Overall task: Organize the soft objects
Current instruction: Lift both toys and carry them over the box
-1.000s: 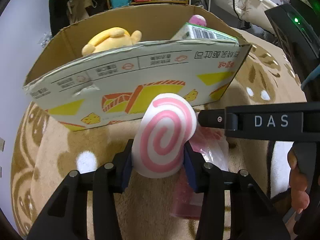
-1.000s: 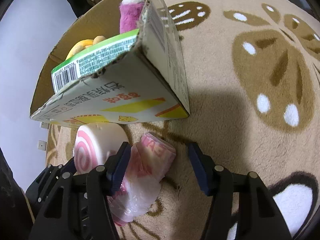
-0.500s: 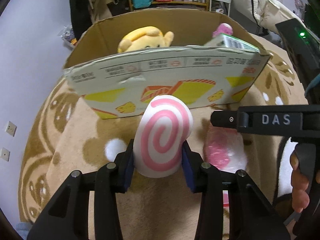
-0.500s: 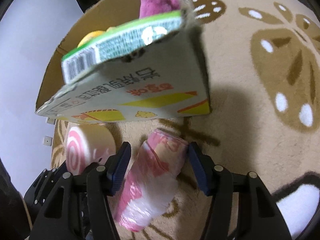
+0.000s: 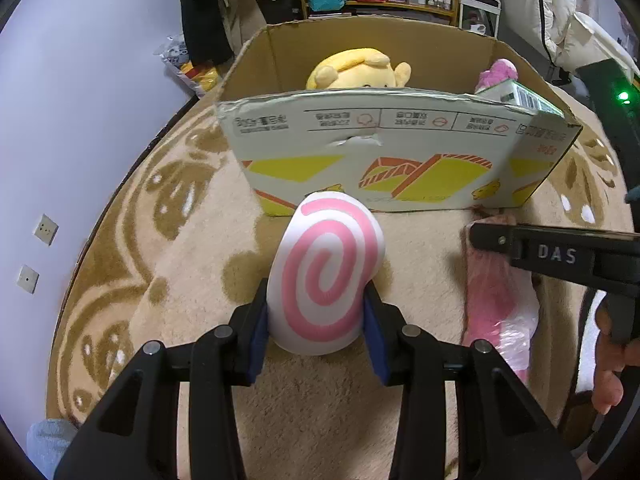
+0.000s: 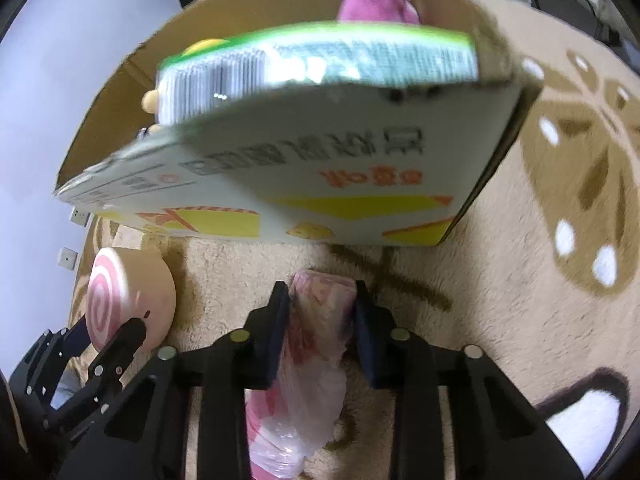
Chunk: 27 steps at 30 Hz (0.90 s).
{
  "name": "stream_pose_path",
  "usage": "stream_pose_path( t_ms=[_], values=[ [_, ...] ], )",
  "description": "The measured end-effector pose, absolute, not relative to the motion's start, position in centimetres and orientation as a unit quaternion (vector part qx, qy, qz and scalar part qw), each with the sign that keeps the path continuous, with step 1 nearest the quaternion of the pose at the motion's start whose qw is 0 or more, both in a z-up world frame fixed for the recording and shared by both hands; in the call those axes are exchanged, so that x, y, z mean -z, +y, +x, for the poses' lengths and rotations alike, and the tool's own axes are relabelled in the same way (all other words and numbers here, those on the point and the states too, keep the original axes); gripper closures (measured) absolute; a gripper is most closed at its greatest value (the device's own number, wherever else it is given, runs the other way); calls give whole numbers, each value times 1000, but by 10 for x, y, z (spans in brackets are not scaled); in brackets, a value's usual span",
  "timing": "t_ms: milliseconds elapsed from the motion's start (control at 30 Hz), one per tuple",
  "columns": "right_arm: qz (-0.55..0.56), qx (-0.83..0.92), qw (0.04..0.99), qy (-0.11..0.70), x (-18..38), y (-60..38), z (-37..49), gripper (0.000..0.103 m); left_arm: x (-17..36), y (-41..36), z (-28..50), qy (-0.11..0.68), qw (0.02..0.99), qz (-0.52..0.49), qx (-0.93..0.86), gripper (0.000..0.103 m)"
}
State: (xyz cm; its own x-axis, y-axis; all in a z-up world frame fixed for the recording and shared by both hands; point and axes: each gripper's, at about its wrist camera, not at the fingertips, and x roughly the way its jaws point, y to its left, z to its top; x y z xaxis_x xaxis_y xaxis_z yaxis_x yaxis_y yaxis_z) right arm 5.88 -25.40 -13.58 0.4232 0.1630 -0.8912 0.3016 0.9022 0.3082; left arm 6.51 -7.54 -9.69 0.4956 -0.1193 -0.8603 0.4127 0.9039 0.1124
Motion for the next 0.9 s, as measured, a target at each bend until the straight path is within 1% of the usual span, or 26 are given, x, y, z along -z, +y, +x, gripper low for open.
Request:
stream_pose_path(
  t_ms=[33, 100, 367, 500, 667, 900],
  values=[
    [214, 45, 819, 530, 133, -253, 57, 75, 96, -73, 64, 477, 852, 153, 155, 63],
    [211, 52, 828, 517, 125, -252, 52, 84, 93, -69, 62, 472, 855, 150, 152, 63],
    [192, 72, 874, 440, 77, -265, 31, 87, 73, -57, 51, 450, 872, 132, 140, 63],
    [173, 74, 896, 402, 50, -256, 25, 87, 64, -53, 43, 438, 879, 131, 135, 63],
    [150, 66, 917, 364, 32, -241, 20, 87, 55, -50, 37, 424, 886, 133, 130, 63],
    [140, 59, 935, 322, -1, -239, 5, 87, 28, -46, 28, 380, 908, 129, 118, 63]
  ],
)
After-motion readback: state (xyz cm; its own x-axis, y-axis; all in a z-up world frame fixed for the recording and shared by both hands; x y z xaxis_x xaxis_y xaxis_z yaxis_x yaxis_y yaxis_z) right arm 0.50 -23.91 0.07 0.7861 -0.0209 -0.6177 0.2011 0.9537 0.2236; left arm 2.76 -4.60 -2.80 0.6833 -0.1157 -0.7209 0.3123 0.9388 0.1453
